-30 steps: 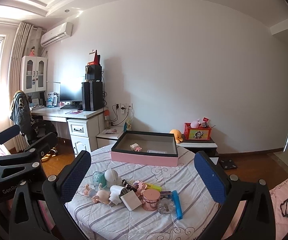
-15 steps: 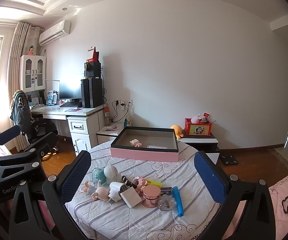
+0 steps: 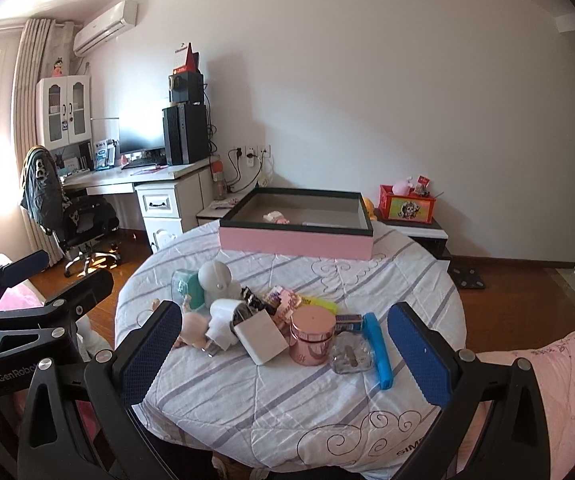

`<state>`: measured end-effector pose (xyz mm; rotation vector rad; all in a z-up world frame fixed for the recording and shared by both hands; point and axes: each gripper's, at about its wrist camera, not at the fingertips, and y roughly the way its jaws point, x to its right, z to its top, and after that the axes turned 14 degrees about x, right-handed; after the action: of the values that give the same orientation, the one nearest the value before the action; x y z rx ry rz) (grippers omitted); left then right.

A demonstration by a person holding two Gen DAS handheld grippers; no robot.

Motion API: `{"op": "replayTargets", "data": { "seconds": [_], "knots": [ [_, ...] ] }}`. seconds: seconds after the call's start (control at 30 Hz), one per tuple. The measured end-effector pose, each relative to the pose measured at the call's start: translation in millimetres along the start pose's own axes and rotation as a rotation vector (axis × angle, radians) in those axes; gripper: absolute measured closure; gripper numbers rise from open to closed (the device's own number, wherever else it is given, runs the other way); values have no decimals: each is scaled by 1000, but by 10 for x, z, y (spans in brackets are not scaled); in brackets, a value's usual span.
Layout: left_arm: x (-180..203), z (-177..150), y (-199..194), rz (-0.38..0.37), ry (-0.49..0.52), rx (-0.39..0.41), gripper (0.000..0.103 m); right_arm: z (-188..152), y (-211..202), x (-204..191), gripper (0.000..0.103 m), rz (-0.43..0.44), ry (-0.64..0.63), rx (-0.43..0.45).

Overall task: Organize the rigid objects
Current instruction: 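Grasp the baby doll with the left gripper while the right grasps the clear bottle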

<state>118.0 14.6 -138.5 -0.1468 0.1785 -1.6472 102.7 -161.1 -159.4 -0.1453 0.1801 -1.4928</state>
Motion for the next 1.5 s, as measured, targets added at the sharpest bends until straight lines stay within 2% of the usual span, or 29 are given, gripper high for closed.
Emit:
{"op": "replayTargets", "data": {
  "seconds": [0.4, 0.6, 0.73, 0.87, 1.0, 1.03, 1.07, 1.13, 1.2, 1.3, 1.43, 1.5],
  "knots": [
    [56, -578, 630, -39, 7, -206, 0, -559, 462, 457, 0, -66, 66, -176],
    [33, -770, 980, -16, 9, -286, 0, -724, 630, 652, 0, -90, 94, -231],
    [40, -831, 1160, -43, 6, -306, 0, -802, 770, 743, 0, -103, 98, -262],
    [72, -860, 1292, -103, -10, -321, 0, -848, 923, 803, 0, -104, 109, -286],
    [92, -864, 1347, -118, 18, -288, 0, -820, 1025, 772, 0, -84, 81, -276],
    [72, -863, 1348, -131, 12, -282, 5, -814, 1030, 762, 0, -75, 77, -272],
    [51, -861, 1347, -152, 1, -278, 19, -805, 1030, 754, 1, -65, 75, -270],
    [19, -848, 1335, -181, -19, -270, 34, -781, 1018, 739, 8, -57, 71, -266],
    [26, -845, 1329, -189, -6, -268, 36, -763, 1004, 709, 10, -45, 59, -262],
    [26, -824, 1294, -197, -10, -264, 47, -763, 980, 662, 22, -33, 46, -270],
    [40, -822, 1238, -181, -9, -264, 47, -788, 999, 699, 35, -35, 46, -284],
    [57, -822, 1201, -183, -19, -264, 47, -776, 995, 729, 38, -33, 48, -284]
  ]
}}
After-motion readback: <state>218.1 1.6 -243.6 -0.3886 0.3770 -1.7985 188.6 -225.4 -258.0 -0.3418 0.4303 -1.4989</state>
